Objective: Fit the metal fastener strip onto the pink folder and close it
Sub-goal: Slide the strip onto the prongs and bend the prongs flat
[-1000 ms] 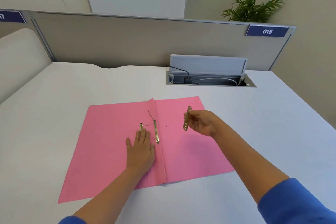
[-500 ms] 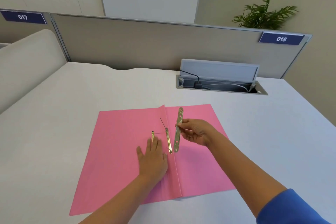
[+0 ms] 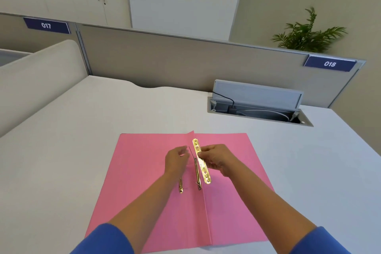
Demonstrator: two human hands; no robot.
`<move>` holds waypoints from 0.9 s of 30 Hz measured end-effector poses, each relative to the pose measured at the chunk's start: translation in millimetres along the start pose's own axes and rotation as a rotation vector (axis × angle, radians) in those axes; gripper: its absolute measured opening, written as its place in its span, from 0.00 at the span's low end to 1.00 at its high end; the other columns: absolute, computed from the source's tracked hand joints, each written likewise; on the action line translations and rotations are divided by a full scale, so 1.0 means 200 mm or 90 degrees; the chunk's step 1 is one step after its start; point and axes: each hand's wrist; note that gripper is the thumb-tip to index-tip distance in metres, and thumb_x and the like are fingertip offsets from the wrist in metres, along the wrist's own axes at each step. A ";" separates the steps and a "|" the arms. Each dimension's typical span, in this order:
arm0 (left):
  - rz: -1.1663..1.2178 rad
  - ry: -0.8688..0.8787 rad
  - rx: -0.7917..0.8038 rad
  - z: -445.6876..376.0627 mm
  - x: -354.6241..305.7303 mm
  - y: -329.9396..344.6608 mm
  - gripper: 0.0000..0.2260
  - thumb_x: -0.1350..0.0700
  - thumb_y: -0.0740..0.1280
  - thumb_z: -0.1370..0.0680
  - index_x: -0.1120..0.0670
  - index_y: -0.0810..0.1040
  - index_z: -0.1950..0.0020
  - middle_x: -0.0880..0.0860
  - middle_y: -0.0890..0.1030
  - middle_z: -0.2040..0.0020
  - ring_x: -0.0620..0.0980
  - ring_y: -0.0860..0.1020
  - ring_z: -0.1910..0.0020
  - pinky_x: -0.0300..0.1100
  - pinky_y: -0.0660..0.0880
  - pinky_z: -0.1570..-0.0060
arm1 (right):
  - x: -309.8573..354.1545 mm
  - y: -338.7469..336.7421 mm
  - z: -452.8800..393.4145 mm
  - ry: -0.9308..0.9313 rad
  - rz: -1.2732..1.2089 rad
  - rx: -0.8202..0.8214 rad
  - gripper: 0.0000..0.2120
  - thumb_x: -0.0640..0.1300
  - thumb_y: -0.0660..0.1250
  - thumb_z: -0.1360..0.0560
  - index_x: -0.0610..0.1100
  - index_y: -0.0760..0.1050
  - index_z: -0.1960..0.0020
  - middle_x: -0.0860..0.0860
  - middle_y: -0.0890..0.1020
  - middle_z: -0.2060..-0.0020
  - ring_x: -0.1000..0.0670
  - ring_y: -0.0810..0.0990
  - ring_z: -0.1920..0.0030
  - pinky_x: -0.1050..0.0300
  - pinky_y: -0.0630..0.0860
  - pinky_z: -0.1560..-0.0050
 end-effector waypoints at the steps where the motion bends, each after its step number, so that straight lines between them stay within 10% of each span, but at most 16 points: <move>1: 0.011 -0.008 -0.003 -0.01 0.00 0.02 0.12 0.64 0.64 0.26 0.62 0.80 0.44 0.55 0.81 0.55 0.52 0.77 0.59 0.43 0.75 0.55 | 0.00 0.01 -0.02 -0.004 0.000 -0.011 0.13 0.30 0.68 0.28 0.32 0.78 0.44 0.46 0.79 0.68 0.53 0.76 0.71 0.67 0.74 0.76; 7: 0.067 -0.007 0.019 -0.01 0.00 0.06 0.07 0.66 0.68 0.29 0.58 0.85 0.58 0.48 0.83 0.71 0.53 0.78 0.64 0.56 0.79 0.52 | -0.03 0.03 -0.08 -0.009 0.001 -0.015 0.10 0.30 0.70 0.29 0.31 0.79 0.48 0.44 0.80 0.67 0.52 0.79 0.72 0.66 0.76 0.74; 21: 0.014 0.016 0.021 -0.01 0.00 0.05 0.06 0.64 0.68 0.28 0.59 0.85 0.57 0.59 0.83 0.64 0.53 0.77 0.63 0.56 0.78 0.53 | -0.06 0.05 -0.12 0.004 0.003 -0.018 0.07 0.29 0.69 0.29 0.38 0.78 0.64 0.43 0.80 0.68 0.50 0.78 0.70 0.63 0.79 0.70; 27: 0.005 0.001 0.025 0.02 0.02 0.01 0.11 0.65 0.66 0.26 0.62 0.80 0.44 0.54 0.81 0.54 0.52 0.79 0.59 0.40 0.79 0.56 | -0.08 0.04 -0.12 0.018 -0.008 -0.017 0.04 0.30 0.69 0.29 0.36 0.79 0.61 0.44 0.79 0.69 0.50 0.77 0.70 0.65 0.79 0.72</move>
Point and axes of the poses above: each hand's wrist, its own z-axis away from the middle knuckle, its own y-axis out of the palm, x = y × z
